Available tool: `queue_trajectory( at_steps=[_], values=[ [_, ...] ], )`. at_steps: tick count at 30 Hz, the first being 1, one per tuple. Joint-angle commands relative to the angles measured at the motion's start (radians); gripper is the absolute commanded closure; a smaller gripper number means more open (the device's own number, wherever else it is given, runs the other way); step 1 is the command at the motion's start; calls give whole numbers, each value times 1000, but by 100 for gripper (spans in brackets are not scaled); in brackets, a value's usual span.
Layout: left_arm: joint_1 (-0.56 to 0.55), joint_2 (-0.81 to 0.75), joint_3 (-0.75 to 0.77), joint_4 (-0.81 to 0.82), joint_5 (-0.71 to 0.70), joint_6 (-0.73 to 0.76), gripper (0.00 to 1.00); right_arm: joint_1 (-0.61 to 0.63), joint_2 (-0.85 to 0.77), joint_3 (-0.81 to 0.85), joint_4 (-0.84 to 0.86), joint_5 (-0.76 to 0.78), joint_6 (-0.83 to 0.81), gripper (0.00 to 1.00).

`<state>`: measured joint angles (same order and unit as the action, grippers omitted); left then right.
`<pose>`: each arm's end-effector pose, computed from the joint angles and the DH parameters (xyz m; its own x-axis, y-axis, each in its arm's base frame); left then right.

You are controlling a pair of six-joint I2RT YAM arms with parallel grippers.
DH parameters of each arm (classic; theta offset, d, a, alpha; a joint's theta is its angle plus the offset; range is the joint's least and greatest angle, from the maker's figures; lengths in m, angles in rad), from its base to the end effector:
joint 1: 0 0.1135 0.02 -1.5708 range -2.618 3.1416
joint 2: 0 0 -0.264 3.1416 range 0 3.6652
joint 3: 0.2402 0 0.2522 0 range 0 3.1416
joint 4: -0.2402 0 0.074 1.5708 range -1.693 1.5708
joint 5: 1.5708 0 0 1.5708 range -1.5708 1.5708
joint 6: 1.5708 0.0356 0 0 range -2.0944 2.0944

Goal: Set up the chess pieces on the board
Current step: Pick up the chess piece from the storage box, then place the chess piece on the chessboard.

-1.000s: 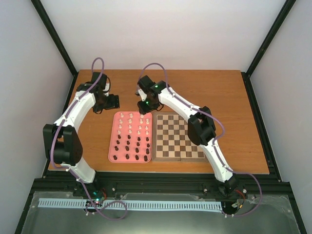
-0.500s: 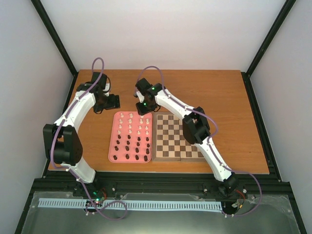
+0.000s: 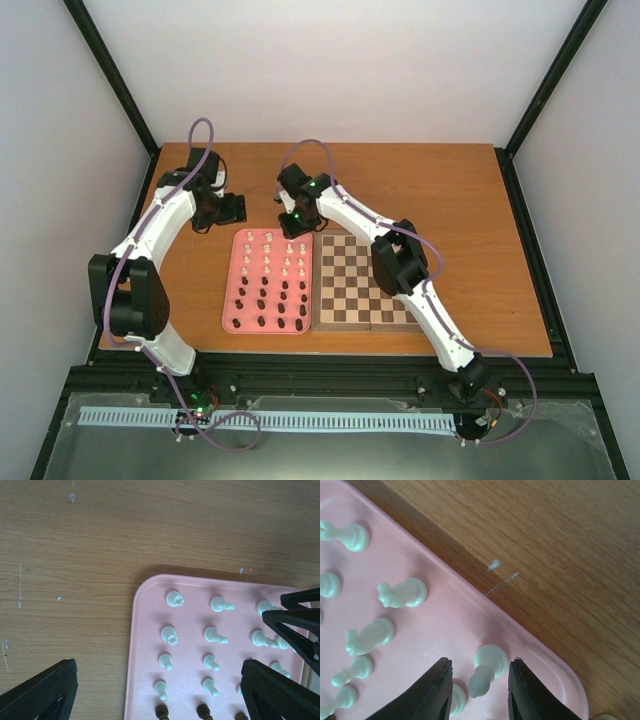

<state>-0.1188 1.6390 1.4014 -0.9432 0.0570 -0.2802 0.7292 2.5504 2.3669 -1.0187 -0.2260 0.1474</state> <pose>0.3293 -0.0413 0.2762 -0.9212 -0.1681 -0.3508 -0.1196 0.9805 -0.1558 0.3900 0.3592 0.1735 -0.7923 -0.5159 -0.3257 -0.5997 0.7569 0.2597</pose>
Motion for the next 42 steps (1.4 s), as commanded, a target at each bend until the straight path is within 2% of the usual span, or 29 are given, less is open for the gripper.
queue_trajectory(
  at_steps=[1, 10, 16, 22, 27, 32, 37, 42],
  values=[
    [1, 2, 31, -4, 11, -5, 0, 4, 22, 28, 5, -11, 10, 71],
    [1, 12, 36, -5, 17, -5, 0, 4, 28, 36, 4, 14, 11, 79],
    [1, 12, 34, -3, 19, -3, 0, 3, 26, 36, -1, 23, 7, 97],
    [0, 10, 33, -5, 16, -3, 0, 3, -16, 20, -18, 28, -8, 97],
    [1, 9, 37, -8, 14, -2, 0, 0, -161, -42, -16, 110, -8, 97],
    [1, 9, 39, -6, 11, 0, 0, -58, -324, -189, 12, 148, 51, 97],
    [1, 6, 35, -3, 13, 0, 0, -142, -520, -511, 48, 286, 52, 97],
    [1, 7, 34, -1, 17, -3, 0, -247, -671, -772, 75, 319, 88, 97]
  ],
)
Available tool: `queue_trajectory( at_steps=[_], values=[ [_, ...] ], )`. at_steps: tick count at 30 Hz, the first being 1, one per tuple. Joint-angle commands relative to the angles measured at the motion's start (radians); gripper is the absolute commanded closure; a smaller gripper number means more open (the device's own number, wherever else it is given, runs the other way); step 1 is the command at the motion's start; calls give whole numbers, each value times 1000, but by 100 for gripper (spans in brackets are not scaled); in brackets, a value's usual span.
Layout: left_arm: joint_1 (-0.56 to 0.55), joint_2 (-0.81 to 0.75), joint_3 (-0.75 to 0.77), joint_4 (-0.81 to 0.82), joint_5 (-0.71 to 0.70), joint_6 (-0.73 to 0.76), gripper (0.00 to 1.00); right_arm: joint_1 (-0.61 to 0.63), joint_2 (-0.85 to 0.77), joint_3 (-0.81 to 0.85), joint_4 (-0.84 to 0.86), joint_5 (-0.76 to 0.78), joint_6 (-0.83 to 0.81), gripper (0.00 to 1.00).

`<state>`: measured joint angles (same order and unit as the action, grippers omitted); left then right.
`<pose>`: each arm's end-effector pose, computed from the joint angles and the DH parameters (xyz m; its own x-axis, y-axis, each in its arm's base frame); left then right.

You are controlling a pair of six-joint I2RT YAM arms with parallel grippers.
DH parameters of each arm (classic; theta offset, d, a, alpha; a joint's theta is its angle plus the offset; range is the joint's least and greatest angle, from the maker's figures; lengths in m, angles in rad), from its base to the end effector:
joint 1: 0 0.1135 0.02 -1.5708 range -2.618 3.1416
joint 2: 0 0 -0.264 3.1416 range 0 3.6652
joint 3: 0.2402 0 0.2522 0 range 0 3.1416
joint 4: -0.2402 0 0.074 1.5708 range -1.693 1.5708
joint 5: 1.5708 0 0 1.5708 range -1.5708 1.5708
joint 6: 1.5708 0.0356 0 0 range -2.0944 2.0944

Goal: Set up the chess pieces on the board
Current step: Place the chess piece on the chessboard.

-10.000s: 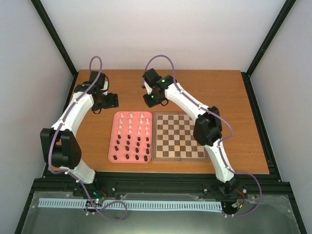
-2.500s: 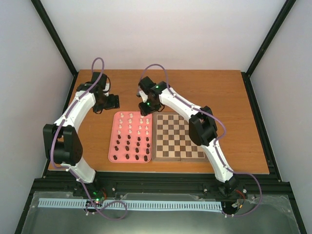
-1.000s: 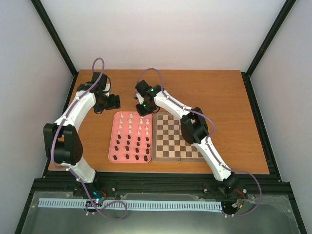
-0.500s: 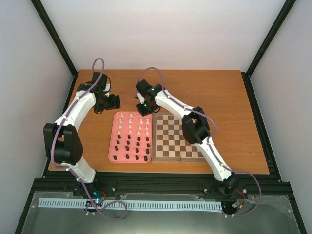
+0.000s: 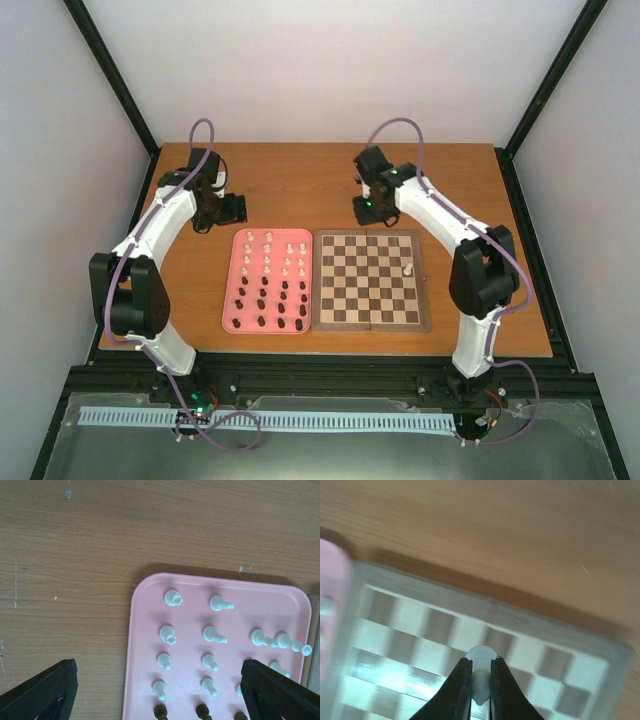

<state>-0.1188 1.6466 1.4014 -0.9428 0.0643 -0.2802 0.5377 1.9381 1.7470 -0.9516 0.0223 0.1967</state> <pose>0.3305 -0.0418 0.2739 -0.9245 -0.1676 -0.3425 -0.1181 0.9799 -0.1606 0.3544 0.2104 0.2726 -0.8648 -0.2882 -0.4111 -0.3416 0.9378 0.0612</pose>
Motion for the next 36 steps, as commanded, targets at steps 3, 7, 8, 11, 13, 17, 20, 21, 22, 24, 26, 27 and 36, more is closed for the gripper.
queue_trajectory(
  at_steps=[3, 7, 8, 11, 13, 17, 20, 21, 22, 24, 26, 27, 36],
  values=[
    [1, 4, 33, 0, 13, -4, 0, -111, -109, -264, 25, 55, 61, 97],
    [1, 9, 34, 1, 14, -3, 0, -141, -151, -356, 37, 51, 72, 97],
    [1, 9, 33, 1, 13, -4, 0, -142, -159, -373, 37, 56, 73, 97],
    [0, 9, 29, 2, 11, -4, 0, -144, -181, -421, 32, 78, 76, 97],
    [1, 9, 26, 3, 12, -4, 0, -151, -194, -447, 34, 85, 80, 97],
    [0, 15, 25, 5, 14, -5, 0, -167, -216, -479, 33, 85, 85, 97],
    [1, 18, 24, 7, 16, -7, 0, -176, -223, -498, 34, 89, 87, 97],
    [1, 19, 25, 7, 18, -6, 0, -180, -223, -503, 38, 88, 88, 97],
    [1, 18, 25, 7, 16, -7, 0, -184, -225, -509, 42, 87, 90, 97],
    [1, 17, 25, 7, 17, -7, 0, -191, -223, -517, 50, 82, 90, 97],
    [1, 16, 25, 6, 17, -7, 0, -196, -220, -524, 57, 74, 88, 97],
    [1, 17, 25, 5, 17, -7, 0, -198, -220, -526, 60, 72, 86, 97],
    [1, 14, 23, 6, 15, -5, 0, -210, -208, -531, 88, 61, 89, 96]
  ],
)
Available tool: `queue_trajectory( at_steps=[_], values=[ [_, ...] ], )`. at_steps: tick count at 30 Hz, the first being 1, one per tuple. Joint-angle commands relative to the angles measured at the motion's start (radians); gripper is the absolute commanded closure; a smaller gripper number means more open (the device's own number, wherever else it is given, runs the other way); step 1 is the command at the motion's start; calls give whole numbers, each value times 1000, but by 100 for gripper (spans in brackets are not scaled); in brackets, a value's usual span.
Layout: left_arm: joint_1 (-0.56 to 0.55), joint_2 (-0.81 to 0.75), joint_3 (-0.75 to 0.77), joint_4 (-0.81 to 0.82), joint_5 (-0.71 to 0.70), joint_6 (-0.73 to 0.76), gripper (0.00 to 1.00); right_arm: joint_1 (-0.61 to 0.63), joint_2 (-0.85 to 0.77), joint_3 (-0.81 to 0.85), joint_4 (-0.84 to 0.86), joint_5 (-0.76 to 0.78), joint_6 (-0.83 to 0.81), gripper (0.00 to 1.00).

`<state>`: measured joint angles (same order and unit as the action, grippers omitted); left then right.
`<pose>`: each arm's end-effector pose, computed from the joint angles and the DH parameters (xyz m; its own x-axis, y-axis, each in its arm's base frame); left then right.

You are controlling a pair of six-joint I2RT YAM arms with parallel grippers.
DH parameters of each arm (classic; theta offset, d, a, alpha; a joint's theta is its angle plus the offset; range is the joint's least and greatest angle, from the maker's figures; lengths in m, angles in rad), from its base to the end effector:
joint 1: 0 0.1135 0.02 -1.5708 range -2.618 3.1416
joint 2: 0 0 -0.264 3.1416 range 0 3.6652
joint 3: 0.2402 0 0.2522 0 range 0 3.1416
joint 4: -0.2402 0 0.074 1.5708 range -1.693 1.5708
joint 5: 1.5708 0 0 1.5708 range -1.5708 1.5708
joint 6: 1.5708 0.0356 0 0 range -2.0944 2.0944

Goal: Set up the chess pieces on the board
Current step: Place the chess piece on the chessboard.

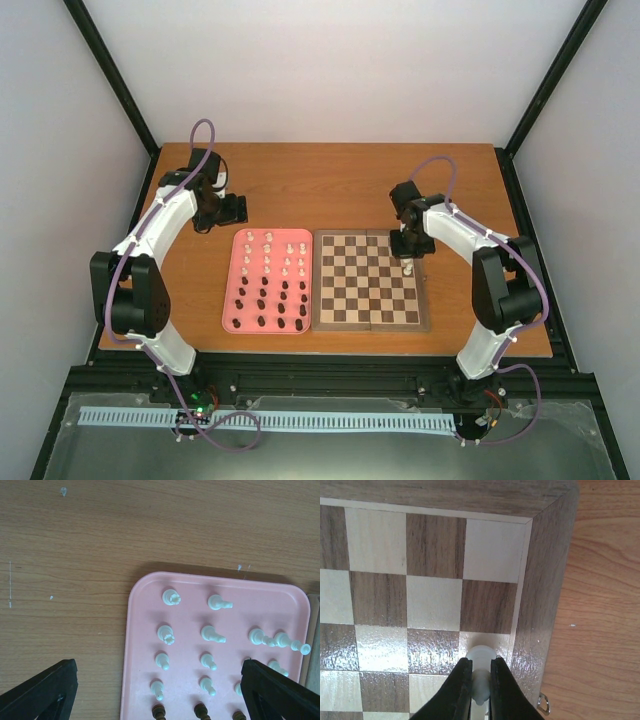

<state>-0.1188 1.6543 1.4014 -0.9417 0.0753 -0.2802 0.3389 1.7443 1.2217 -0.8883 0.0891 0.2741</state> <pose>0.3318 -0.0423 0.2715 -0.9278 -0.1670 -0.3337 -0.1154 0.9789 -0.1688 0.3078 0.1051 0.1952 -0.9823 -0.0604 -0.1771 -0.0539 0.9977 -0.0415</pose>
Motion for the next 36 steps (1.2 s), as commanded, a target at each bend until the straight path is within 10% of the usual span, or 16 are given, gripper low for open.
queue_trajectory(
  at_steps=[1, 13, 36],
  values=[
    [0, 6, 24, 6, 4, -6, 0, -11, -12, -4, 25, -6, 10, 96],
    [1, 7, 21, 7, 6, -5, 0, -13, 2, -24, 20, 3, 11, 93],
    [0, 12, 32, 3, 6, -4, 0, -11, -42, 39, -10, 2, -9, 54]
  ],
)
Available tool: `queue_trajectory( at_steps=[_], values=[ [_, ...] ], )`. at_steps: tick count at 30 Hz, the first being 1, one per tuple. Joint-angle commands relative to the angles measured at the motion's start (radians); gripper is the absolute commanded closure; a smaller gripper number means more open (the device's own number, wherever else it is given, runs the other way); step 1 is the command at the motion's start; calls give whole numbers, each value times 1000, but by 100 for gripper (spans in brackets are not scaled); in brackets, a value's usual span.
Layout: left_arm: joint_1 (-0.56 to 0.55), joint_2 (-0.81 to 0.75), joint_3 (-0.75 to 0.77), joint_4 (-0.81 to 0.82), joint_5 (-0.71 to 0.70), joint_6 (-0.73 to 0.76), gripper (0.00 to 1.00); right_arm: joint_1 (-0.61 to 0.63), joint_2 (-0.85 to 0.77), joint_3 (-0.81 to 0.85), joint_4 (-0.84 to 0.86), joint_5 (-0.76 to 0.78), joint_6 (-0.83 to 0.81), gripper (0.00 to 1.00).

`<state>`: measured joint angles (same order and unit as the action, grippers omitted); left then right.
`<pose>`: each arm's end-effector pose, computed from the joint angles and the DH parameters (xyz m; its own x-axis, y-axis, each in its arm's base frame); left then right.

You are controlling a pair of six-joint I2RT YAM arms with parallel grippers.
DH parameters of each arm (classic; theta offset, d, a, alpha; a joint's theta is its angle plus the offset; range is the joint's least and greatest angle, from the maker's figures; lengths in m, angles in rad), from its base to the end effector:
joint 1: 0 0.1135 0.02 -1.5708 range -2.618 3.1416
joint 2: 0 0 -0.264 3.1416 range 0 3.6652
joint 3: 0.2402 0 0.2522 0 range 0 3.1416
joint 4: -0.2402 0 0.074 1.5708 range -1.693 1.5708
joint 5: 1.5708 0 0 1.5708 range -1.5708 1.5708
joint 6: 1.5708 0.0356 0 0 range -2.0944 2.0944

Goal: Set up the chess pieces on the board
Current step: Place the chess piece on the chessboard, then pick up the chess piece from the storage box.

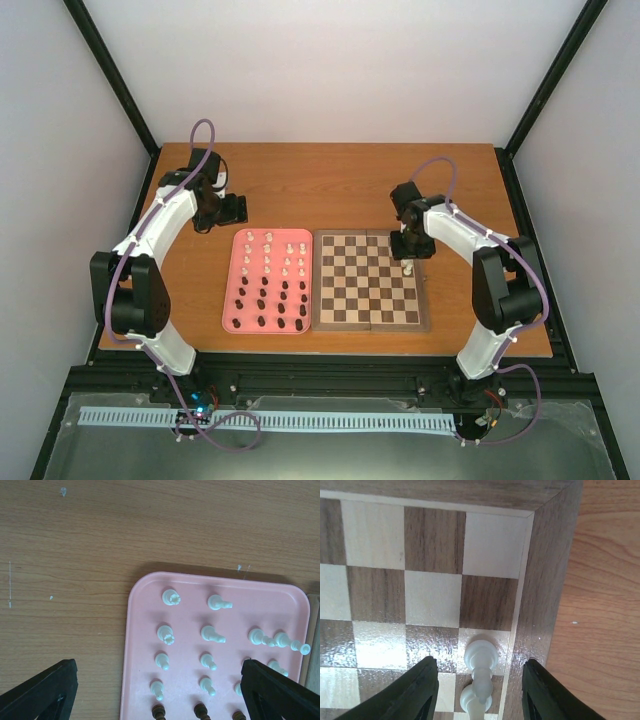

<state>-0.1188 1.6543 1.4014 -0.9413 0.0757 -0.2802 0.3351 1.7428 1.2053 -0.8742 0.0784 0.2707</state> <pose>0.3318 -0.0423 0.2716 -0.9277 -0.1670 -0.3340 -0.1152 0.9788 -0.1693 0.3066 0.1038 0.1916 -0.9830 -0.0600 -0.1733 -0.0553 0.9980 -0.0322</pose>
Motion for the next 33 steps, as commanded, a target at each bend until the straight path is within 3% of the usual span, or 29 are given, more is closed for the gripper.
queue_trajectory(
  at_steps=[1, 10, 21, 33],
  values=[
    [0, 12, 33, 1, 7, -3, 0, -7, -40, 87, -29, 12, -9, 54],
    [0, 6, 28, 5, 5, -5, 0, 111, 123, 440, -63, -18, -51, 51],
    [0, -26, 2, 8, -22, -13, 0, 329, 512, 884, -35, -288, -104, 53],
    [36, -19, -4, -78, -270, -160, 0, 363, 741, 1146, -36, -484, -108, 54]
  ],
)
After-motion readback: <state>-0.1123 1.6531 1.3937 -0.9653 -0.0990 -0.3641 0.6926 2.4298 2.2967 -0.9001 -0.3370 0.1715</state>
